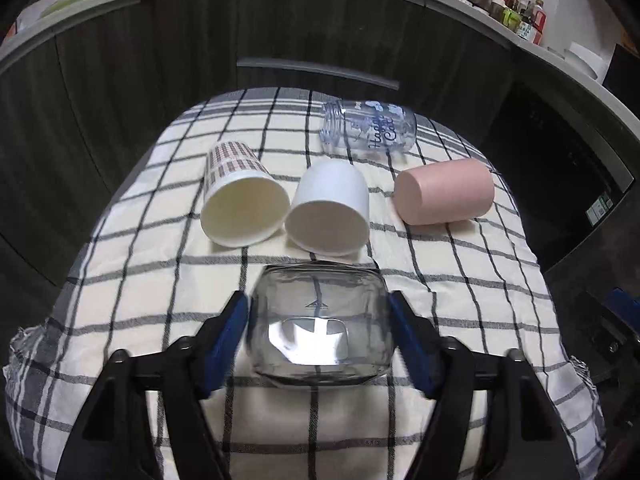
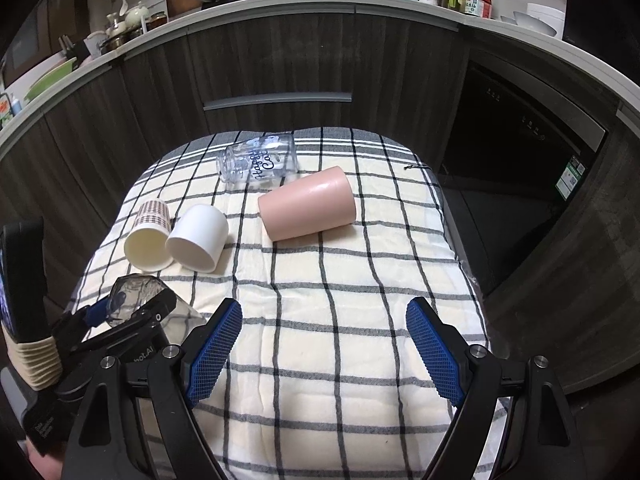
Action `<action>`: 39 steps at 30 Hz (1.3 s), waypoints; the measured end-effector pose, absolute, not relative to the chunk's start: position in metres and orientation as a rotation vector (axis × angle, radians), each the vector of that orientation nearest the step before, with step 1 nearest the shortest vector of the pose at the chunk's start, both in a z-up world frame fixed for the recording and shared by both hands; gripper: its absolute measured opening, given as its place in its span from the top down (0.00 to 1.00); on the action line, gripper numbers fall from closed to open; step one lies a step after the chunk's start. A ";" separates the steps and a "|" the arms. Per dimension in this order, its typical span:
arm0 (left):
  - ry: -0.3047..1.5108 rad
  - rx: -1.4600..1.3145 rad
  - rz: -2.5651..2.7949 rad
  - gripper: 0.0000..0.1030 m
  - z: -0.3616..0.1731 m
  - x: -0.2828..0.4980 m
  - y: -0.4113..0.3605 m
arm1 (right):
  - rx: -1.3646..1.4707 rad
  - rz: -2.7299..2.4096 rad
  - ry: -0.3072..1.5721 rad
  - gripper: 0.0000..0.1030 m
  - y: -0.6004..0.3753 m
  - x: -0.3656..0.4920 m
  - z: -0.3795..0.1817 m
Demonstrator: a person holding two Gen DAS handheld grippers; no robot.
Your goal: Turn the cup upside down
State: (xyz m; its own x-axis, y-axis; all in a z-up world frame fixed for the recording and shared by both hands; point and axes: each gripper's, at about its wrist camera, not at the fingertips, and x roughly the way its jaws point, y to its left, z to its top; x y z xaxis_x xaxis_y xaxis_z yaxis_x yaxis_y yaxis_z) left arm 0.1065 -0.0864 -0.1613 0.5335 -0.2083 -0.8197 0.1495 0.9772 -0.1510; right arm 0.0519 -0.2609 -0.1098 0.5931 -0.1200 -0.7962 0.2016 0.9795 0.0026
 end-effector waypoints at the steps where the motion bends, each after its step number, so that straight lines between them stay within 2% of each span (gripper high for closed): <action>1: 0.990 -0.073 -0.218 0.19 -0.161 0.106 -0.086 | 0.097 -0.189 0.919 0.18 -0.261 0.052 -0.110; 21: 0.820 -0.023 -0.165 0.08 -0.083 0.061 -0.043 | 0.101 -0.175 0.822 0.18 -0.237 0.028 -0.064; 39: 0.758 -0.041 -0.080 0.07 -0.052 -0.010 0.004 | 0.034 -0.111 0.702 0.18 -0.180 -0.035 -0.033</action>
State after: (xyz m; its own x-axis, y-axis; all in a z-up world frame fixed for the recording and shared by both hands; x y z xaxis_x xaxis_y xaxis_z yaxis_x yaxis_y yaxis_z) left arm -0.0098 0.0038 -0.0519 0.7234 -0.0875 -0.6849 0.0577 0.9961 -0.0663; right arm -0.0350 -0.1803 -0.0329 0.7582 -0.0908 -0.6457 0.1139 0.9935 -0.0060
